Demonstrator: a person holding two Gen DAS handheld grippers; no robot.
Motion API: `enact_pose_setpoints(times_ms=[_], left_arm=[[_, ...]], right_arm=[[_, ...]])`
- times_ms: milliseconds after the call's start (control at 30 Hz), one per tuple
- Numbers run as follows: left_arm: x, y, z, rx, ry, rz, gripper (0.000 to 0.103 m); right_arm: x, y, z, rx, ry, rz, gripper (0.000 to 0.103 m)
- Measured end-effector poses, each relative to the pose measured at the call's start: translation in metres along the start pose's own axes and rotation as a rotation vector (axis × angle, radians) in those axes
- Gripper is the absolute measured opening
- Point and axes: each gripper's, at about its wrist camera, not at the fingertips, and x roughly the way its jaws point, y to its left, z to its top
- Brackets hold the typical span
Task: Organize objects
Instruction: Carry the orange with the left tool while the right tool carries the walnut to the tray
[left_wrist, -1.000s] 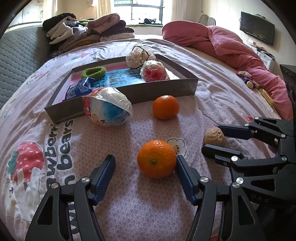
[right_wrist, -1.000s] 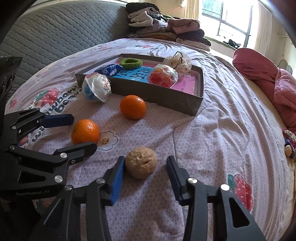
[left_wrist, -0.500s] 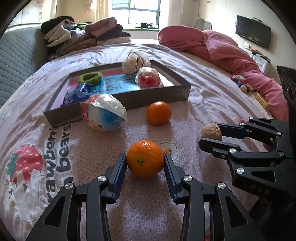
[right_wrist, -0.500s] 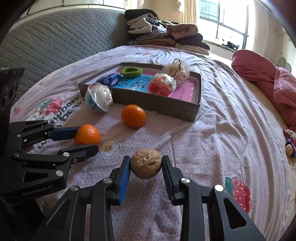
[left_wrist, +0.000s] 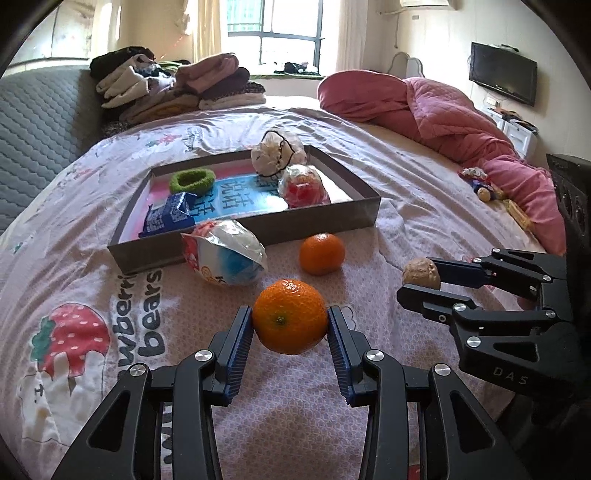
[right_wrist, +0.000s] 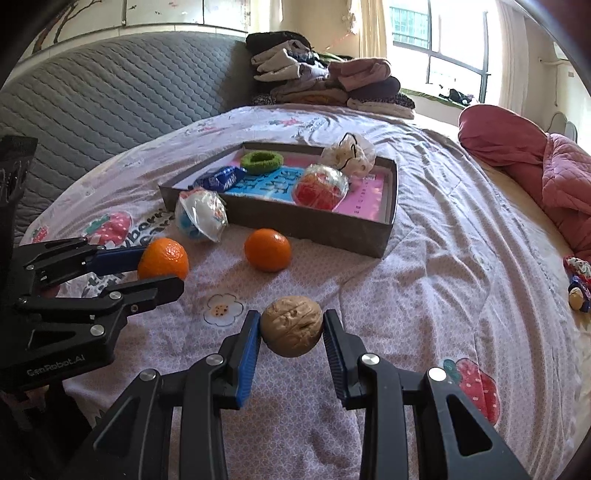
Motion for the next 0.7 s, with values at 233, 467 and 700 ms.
enact_pose_setpoints(times_ms=[233,467,700], left_arm=[[-0.013,0.004,0.009,0.004,-0.063,0.072,0.041],[-0.019,0.01,0.021,-0.009,-0.083,0.1,0.041],[-0.024,0.02,0.037,-0.028,-0.107,0.119,0.041]], right_arm=[[-0.013,-0.002,0.007,0.03,-0.066,0.018,0.034],[-0.02,-0.001,0.019,0.04,-0.096,0.012,0.034],[-0.024,0.004,0.036,0.012,-0.144,-0.046,0.034]])
